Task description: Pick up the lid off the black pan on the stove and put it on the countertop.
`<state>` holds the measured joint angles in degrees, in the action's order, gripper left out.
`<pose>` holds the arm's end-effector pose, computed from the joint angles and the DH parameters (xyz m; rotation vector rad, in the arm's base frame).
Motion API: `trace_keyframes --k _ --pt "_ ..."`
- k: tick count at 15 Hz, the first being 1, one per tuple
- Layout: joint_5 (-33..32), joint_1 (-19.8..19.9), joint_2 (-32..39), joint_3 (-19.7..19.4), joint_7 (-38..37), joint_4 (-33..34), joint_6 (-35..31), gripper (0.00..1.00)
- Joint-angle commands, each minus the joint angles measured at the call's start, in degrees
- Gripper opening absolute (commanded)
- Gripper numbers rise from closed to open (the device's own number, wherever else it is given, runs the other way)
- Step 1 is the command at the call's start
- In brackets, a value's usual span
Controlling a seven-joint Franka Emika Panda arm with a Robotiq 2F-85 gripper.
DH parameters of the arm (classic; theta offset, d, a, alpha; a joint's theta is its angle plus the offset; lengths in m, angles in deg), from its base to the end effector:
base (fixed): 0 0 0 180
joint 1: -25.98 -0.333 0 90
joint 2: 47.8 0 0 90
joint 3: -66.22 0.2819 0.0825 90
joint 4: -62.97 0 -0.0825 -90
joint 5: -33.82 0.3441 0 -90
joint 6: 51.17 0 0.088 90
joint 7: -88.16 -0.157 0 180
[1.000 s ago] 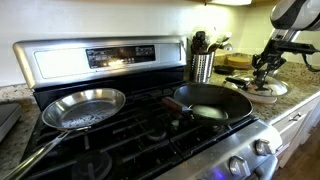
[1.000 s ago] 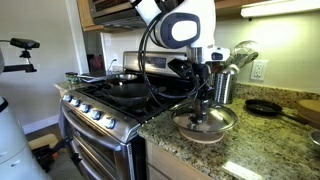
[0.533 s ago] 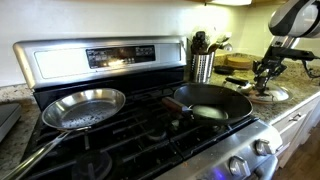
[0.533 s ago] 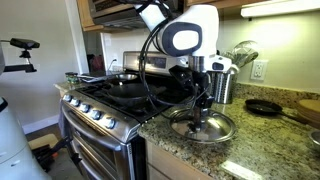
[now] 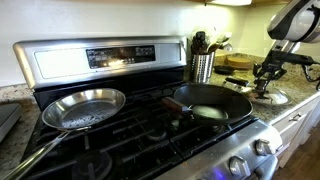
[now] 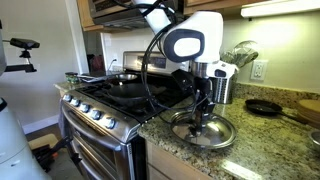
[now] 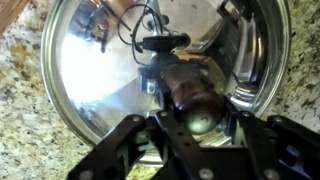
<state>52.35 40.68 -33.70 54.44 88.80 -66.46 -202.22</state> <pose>0.4712 -0.2380 0.2173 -2.8496 1.0629 -0.2540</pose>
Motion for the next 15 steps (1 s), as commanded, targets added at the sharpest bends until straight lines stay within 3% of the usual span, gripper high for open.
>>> trace_keyframes --k 1,13,14,15 --pt "2.7 1.6 -0.1 1.8 2.9 1.5 -1.7 0.21" --pt "2.7 1.6 2.5 2.7 2.6 1.9 -2.6 0.21" --pt "2.4 1.5 2.1 2.5 2.4 1.7 -2.8 0.70" --pt "2.2 1.4 1.5 2.4 2.2 1.4 -2.9 0.72"
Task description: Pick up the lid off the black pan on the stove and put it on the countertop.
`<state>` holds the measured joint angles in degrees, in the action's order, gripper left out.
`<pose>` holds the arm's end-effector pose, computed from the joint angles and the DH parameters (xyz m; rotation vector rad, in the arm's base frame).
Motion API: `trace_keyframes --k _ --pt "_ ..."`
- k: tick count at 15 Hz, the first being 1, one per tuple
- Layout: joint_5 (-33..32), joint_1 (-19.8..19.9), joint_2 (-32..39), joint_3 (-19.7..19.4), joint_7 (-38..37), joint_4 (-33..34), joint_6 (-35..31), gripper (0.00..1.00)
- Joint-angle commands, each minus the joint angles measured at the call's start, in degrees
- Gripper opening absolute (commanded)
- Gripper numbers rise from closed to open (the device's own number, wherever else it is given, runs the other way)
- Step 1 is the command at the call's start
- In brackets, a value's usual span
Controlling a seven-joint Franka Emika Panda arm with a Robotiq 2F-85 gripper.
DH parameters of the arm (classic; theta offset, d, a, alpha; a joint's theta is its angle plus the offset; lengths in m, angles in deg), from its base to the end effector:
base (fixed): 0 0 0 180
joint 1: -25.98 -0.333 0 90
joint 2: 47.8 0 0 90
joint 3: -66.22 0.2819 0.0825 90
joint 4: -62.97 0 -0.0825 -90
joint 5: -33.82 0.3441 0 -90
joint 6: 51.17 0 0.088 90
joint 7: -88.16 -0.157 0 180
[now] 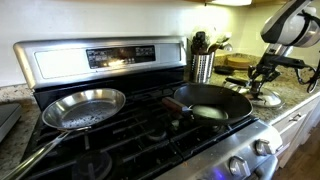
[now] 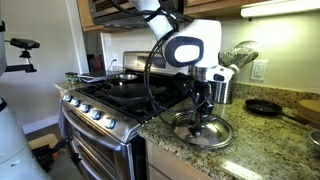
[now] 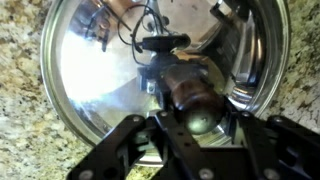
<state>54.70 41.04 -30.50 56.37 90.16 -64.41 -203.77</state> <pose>0.4860 -0.2307 0.2035 -2.8442 1.0389 -0.2674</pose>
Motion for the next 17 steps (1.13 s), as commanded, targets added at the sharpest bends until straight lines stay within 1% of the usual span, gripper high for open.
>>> trace_keyframes --k 1,4,5,7,12,13,15,17 --pt "-0.6 0.9 -2.2 0.3 0.7 -0.8 -1.6 0.78" --pt "-1.9 0.2 -5.4 0.0 -0.2 -1.7 -1.3 0.96" --pt "-2.9 -0.2 -6.8 -0.3 -0.5 -2.2 -0.8 0.99" --pt "-6.1 -1.1 -10.1 -1.2 -2.2 -2.9 1.3 1.00" --pt "-9.6 -1.8 -18.2 -0.9 -3.6 -4.0 7.4 1.00" --pt "-7.8 -1.4 -13.3 -0.8 -1.4 -1.1 4.8 1.00" --pt "-8.3 -1.7 -15.8 -0.9 -1.8 -1.8 6.5 1.00" --pt "-8.5 -1.8 -16.6 -0.9 -1.9 -2.4 6.7 1.00"
